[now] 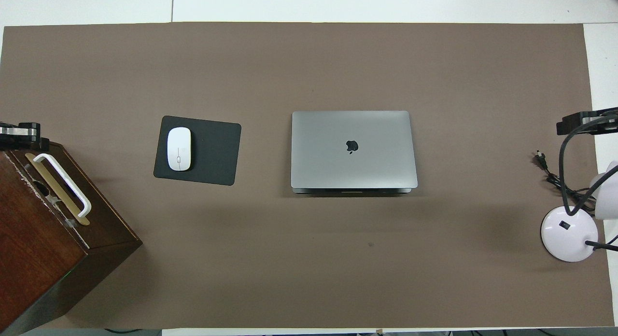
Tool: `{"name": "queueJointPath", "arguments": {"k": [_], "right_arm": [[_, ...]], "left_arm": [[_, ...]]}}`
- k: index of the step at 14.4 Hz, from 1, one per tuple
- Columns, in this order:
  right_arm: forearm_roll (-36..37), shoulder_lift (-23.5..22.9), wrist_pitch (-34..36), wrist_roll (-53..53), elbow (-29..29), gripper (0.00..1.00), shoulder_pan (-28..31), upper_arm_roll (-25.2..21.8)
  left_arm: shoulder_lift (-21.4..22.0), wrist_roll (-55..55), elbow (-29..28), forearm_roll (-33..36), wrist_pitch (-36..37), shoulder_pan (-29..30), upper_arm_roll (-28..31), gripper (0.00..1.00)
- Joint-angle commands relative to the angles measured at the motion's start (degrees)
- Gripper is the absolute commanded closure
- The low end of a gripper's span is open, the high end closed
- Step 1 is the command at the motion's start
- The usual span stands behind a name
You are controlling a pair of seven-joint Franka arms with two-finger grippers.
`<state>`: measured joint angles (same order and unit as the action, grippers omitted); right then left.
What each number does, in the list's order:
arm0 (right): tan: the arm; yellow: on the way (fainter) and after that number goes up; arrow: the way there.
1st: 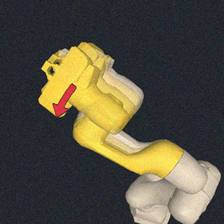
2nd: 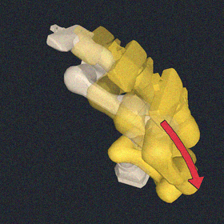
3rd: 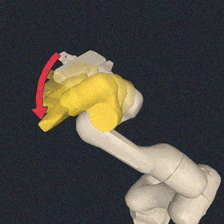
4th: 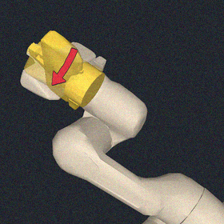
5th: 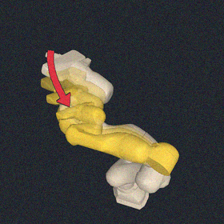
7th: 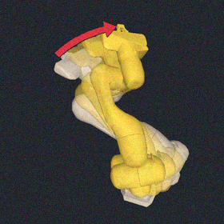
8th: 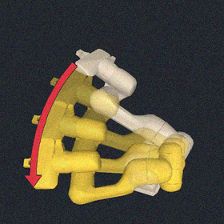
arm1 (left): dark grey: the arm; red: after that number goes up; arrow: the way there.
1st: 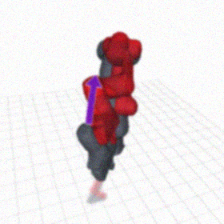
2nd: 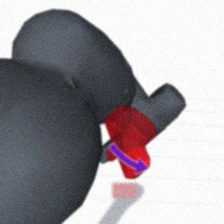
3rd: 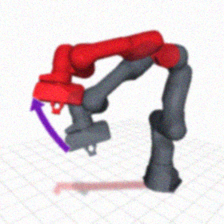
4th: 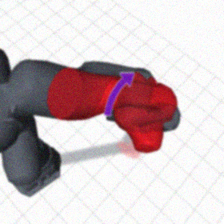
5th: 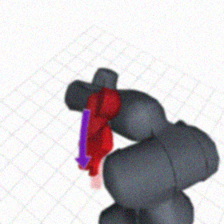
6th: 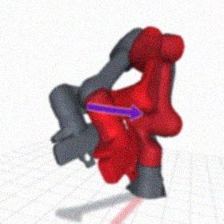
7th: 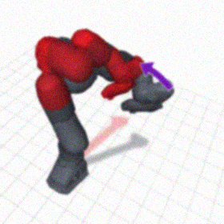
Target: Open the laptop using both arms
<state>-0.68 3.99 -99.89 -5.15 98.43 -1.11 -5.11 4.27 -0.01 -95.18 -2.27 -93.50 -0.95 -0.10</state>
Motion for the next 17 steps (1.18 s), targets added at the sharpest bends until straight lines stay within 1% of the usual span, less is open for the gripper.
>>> {"name": "queueJointPath", "arguments": {"k": [1,3,4,5,6,8,10,12,14,17], "right_arm": [[0.2,0.8,-1.4,-1.7,1.5,0.44,0.7,0.3],[0.2,0.8,-1.7,-1.4,1.6,0.41,0.5,0.3],[0.2,0.8,-1.7,-1.5,1.7,0.3,0.6,0.3],[0.2,0.8,-1.8,-1.8,1.9,0.12,0.6,0.3],[0.2,0.8,-1.8,-1.8,2.5,0.0,0.6,0.3],[-0.3,1.2,-3.8,-1.6,4.3,0.0,0.8,0.3],[-0.6,2.5,-7.8,-1.2,8.2,0.0,0.8,0.3],[-1.3,3.2,-10.9,-0.8,10.8,0.0,0.6,0.4],[-6.4,4.5,-14.3,-0.7,14.4,0.0,0.7,0.3],[-9.4,7.2,-20.2,3.6,20.5,0.0,-0.1,0.4]], "left_arm": [[2.6,-1.3,-5.8,-1.5,-5.6,-0.5,0.2,1.0],[5.5,-1.3,-12.4,-2.3,-12.3,-1.8,0.2,1.0],[7.0,-1.4,-15.9,-2.7,-15.4,-2.1,0.2,1.0],[8.5,-1.4,-19.2,-2.7,-18.9,-3.0,0.2,1.0],[9.8,-1.7,-22.2,-2.7,-22.0,-4.0,0.2,1.0],[11.1,-2.1,-26.6,-3.2,-26.9,-5.8,0.2,1.0],[12.0,-2.1,-30.2,-3.3,-31.5,-8.4,0.2,1.0],[13.7,-2.1,-35.3,-3.4,-37.3,-11.1,0.2,1.0],[15.5,-1.9,-41.1,-3.6,-44.5,-12.6,0.2,1.0],[18.3,-1.6,-48.7,-3.6,-53.4,-15.0,0.2,1.0]]}}
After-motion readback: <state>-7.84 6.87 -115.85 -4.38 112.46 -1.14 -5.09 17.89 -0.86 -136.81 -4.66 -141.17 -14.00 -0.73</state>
